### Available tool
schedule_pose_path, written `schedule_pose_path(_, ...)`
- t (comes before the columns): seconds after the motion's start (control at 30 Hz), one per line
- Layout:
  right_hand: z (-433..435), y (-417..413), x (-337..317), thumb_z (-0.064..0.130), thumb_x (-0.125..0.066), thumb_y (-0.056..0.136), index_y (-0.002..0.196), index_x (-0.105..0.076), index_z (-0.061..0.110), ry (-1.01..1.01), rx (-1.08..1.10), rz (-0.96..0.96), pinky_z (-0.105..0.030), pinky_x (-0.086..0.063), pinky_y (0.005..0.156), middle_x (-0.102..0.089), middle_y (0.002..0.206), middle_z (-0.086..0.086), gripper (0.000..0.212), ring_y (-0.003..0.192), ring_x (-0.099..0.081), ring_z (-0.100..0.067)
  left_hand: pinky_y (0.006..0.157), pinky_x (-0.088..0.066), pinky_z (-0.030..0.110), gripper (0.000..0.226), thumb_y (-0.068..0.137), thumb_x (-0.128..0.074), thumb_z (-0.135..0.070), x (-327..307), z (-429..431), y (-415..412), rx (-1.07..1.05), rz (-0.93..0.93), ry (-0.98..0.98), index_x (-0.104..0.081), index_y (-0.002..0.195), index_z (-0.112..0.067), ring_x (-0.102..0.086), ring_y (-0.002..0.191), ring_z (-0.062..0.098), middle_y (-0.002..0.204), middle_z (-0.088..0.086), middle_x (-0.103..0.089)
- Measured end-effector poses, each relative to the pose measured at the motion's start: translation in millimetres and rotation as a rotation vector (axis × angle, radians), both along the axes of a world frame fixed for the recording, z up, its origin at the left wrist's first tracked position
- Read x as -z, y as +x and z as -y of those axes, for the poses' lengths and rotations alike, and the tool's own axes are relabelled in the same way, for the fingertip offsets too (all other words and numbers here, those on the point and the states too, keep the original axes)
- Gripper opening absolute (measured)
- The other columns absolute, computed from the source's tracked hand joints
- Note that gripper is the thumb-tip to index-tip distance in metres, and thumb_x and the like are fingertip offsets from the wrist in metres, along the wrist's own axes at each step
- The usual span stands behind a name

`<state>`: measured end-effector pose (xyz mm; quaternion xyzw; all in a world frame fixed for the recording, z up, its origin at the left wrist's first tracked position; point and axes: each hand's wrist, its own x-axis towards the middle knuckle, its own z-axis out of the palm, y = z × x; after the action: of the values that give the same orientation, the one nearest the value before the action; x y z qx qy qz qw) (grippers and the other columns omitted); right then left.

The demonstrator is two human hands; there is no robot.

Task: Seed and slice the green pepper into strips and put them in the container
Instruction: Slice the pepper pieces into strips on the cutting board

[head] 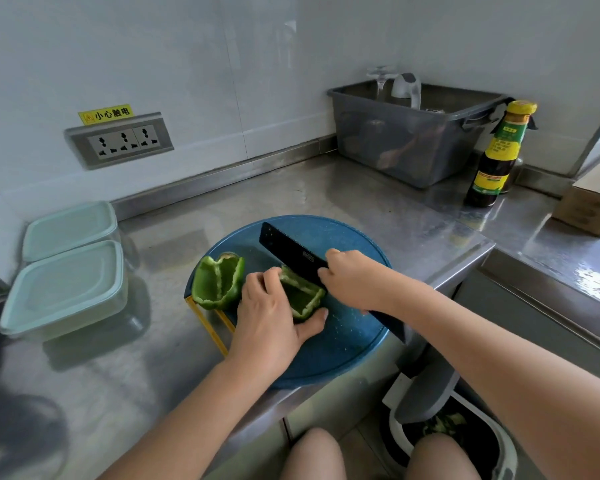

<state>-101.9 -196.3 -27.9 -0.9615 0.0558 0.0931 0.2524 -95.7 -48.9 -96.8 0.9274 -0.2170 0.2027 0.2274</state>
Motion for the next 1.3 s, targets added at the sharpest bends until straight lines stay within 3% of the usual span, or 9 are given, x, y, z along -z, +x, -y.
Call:
schedule_pose_path(0.07, 8.3, -8.9, -3.3, 0.021, -0.03, 0.101, 0.082, -0.039, 0.007, 0.003, 0.002, -0.016, -0.031, -0.043, 0.044, -0.045, 0.078, -0.01, 0.025, 0.06, -0.054, -0.028, 0.074, -0.045, 0.033, 0.079, 0.069, -0.047, -0.065, -1.0, -1.1, -1.5, 0.001, -0.025, 0.002, -0.047, 0.116, -0.001, -0.051, 0.091, 0.03, 0.1, 0.014, -0.046)
schedule_pose_path(0.2, 15.5, -35.6, -7.2, 0.025, -0.032, 0.101, 0.074, -0.03, 0.01, -0.005, 0.035, 0.096, -0.03, -0.028, 0.048, -0.043, 0.07, -0.008, 0.031, 0.054, -0.032, -0.019, 0.069, -0.043, 0.023, 0.069, 0.063, -0.061, -0.053, -3.6, 2.4, -0.2, 0.04, -0.036, -0.085, -0.046, 0.109, -0.003, -0.048, 0.084, 0.021, 0.098, 0.002, -0.035)
schedule_pose_path(0.3, 10.3, -52.3, -8.9, 0.029, -0.033, 0.101, 0.07, -0.026, 0.015, -0.019, 0.02, 0.149, -0.03, -0.026, 0.048, -0.042, 0.064, -0.005, 0.034, 0.052, -0.032, -0.018, 0.065, -0.042, 0.022, 0.069, 0.061, -0.064, -0.052, -4.5, 3.5, -0.9, 0.036, -0.032, -0.128, -0.045, 0.106, -0.003, -0.046, 0.08, 0.018, 0.097, 0.002, -0.032)
schedule_pose_path(0.57, -2.8, -62.7, 11.6, 0.031, -0.031, 0.101, 0.082, -0.027, 0.014, -0.097, -0.016, 0.24, -0.034, -0.028, 0.048, -0.043, 0.06, -0.004, 0.026, 0.049, -0.037, -0.022, 0.063, -0.039, 0.02, 0.072, 0.059, -0.074, -0.044, -3.3, 4.0, 0.7, 0.021, -0.009, -0.115, -0.046, 0.106, 0.003, -0.043, 0.08, 0.016, 0.096, 0.001, -0.031)
schedule_pose_path(0.8, -1.7, -62.9, 14.8, 0.032, -0.029, 0.101, 0.085, -0.027, 0.014, -0.148, -0.048, 0.284, -0.032, -0.028, 0.047, -0.041, 0.06, 0.0, 0.024, 0.048, -0.037, -0.019, 0.062, -0.039, 0.019, 0.071, 0.059, -0.072, -0.047, -4.5, 3.7, 0.6, 0.022, 0.001, -0.101, -0.047, 0.105, 0.002, -0.046, 0.08, 0.018, 0.094, 0.002, -0.031)
schedule_pose_path(1.17, 4.9, -63.2, 36.6, 0.032, -0.029, 0.101, 0.086, -0.026, 0.015, -0.218, -0.062, 0.306, -0.037, -0.033, 0.052, -0.04, 0.059, 0.0, 0.023, 0.054, -0.045, -0.029, 0.062, -0.036, 0.021, 0.069, 0.059, -0.065, -0.051, -3.5, 3.2, 3.5, 0.03, -0.033, -0.125, -0.045, 0.099, 0.001, -0.041, 0.075, 0.016, 0.093, 0.003, -0.033)
schedule_pose_path(1.3, 7.0, -62.1, 35.2, 0.032, -0.03, 0.101, 0.089, -0.03, 0.014, -0.193, -0.071, 0.277, -0.038, -0.036, 0.053, -0.045, 0.062, -0.002, 0.022, 0.054, -0.044, -0.026, 0.061, -0.03, 0.015, 0.067, 0.061, -0.065, -0.052, -2.5, 0.3, 7.4, 0.066, -0.068, -0.106, -0.044, 0.1, -0.002, -0.041, 0.076, 0.016, 0.094, 0.003, -0.033)
